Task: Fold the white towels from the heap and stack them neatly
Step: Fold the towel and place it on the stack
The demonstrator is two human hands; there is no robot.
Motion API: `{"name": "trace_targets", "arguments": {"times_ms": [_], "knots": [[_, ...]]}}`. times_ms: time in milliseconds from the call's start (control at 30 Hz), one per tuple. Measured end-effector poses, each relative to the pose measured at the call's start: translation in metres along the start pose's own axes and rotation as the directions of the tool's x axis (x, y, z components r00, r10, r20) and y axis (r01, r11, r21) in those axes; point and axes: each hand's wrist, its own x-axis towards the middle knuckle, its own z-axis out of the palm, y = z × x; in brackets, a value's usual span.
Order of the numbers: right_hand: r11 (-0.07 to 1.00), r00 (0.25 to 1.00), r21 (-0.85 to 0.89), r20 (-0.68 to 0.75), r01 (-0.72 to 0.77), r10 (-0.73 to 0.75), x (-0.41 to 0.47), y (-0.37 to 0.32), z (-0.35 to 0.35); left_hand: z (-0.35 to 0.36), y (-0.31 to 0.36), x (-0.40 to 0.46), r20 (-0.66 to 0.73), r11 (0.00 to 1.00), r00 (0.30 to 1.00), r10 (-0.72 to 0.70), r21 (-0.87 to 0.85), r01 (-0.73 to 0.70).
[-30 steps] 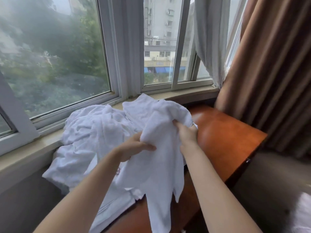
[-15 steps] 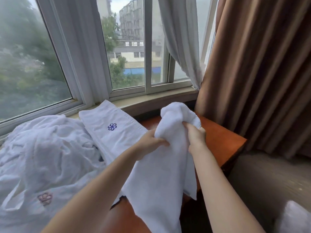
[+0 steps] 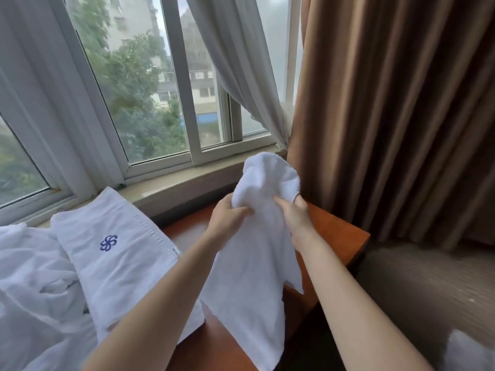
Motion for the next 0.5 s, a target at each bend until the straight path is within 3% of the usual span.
{"name": "trace_targets", "arguments": {"times_ms": [233,500], "knots": [[0.994,0.999,-0.102,-0.028,-0.03,0.027,0.052,0.005,-0.07,0.081,-0.012,0.049,0.0,0.998,0.998,-0.069,0.001,0.069],[0.994,0.998,-0.107,0.058,-0.014,0.02,0.158,-0.027,-0.162,0.192,0.021,0.112,-0.004,0.99,0.99,-0.141,0.029,0.141]]}}
